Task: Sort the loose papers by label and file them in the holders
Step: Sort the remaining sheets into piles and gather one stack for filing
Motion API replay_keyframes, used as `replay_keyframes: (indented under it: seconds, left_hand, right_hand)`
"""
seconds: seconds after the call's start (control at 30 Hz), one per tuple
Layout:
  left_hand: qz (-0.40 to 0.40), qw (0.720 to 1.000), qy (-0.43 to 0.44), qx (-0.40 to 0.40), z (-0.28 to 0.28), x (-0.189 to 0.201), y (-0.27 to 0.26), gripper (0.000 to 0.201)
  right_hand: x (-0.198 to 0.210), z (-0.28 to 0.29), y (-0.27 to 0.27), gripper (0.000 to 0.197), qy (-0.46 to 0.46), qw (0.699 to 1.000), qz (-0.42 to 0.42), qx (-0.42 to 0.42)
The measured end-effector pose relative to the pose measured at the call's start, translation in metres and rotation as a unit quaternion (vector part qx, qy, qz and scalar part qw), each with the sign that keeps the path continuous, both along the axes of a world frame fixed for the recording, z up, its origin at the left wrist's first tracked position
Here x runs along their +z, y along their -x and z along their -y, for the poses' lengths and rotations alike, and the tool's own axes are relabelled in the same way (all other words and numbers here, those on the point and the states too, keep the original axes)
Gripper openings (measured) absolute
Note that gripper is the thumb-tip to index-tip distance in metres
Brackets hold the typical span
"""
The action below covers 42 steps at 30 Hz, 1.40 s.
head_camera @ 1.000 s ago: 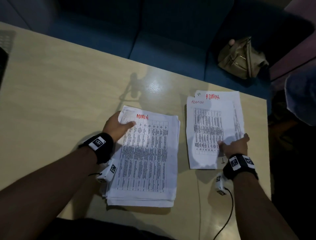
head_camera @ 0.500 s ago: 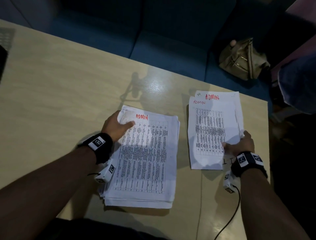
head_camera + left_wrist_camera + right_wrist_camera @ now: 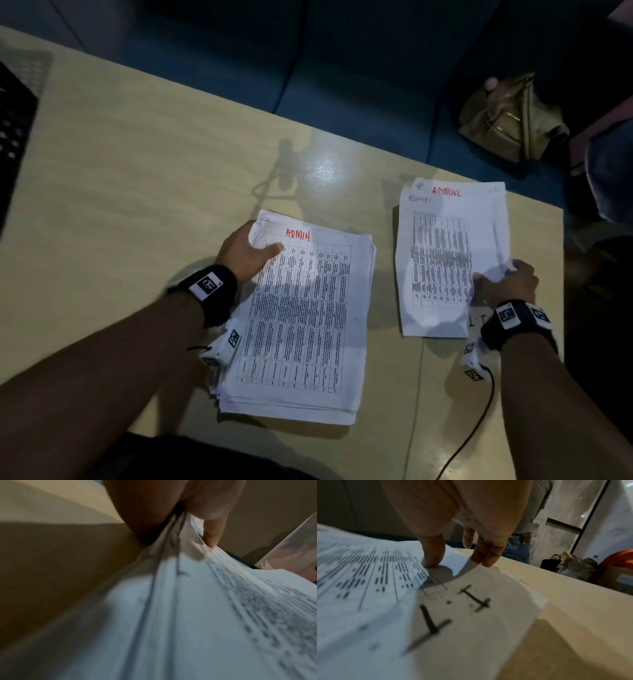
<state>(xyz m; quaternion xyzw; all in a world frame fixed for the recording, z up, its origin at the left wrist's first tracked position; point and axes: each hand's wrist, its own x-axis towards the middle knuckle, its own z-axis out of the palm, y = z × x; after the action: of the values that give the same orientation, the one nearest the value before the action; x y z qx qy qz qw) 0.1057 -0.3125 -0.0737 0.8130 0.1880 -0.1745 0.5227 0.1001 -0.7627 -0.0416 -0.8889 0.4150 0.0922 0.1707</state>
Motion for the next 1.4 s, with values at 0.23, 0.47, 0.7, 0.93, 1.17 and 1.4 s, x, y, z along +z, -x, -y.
replay_keyframes:
  seconds: [0.23,0.47,0.7,0.93,1.17,1.4]
  left_hand:
    - [-0.007,1.0,0.017,0.008,0.0,0.0,0.001,0.044]
    - [0.001,1.0,0.014,0.008,-0.001,0.002,0.001,0.043]
    - [0.001,1.0,0.011,-0.012,-0.001,0.011,0.003,0.054]
    - [0.015,1.0,-0.004,-0.023,0.003,0.024,0.005,0.061]
    - [-0.009,0.99,0.129,0.05,0.003,0.03,0.006,0.026]
    - [0.023,0.997,0.068,0.02,0.006,0.026,0.005,0.035]
  right_hand:
    - [-0.001,0.01,0.015,0.086,-0.046,0.999,0.021,0.0]
    - [0.027,-0.028,0.023,0.047,-0.056,0.983,0.174,0.033]
    - [0.096,-0.071,0.028,0.038,-0.188,0.872,0.45,-0.031]
    - [0.078,-0.135,0.085,0.022,-0.325,0.88,0.344,-0.035]
    - [0.047,-0.203,0.145,0.015,-0.322,0.921,0.219,0.014]
    - [0.022,-0.211,0.128,0.036,-0.23,0.963,0.055,0.13]
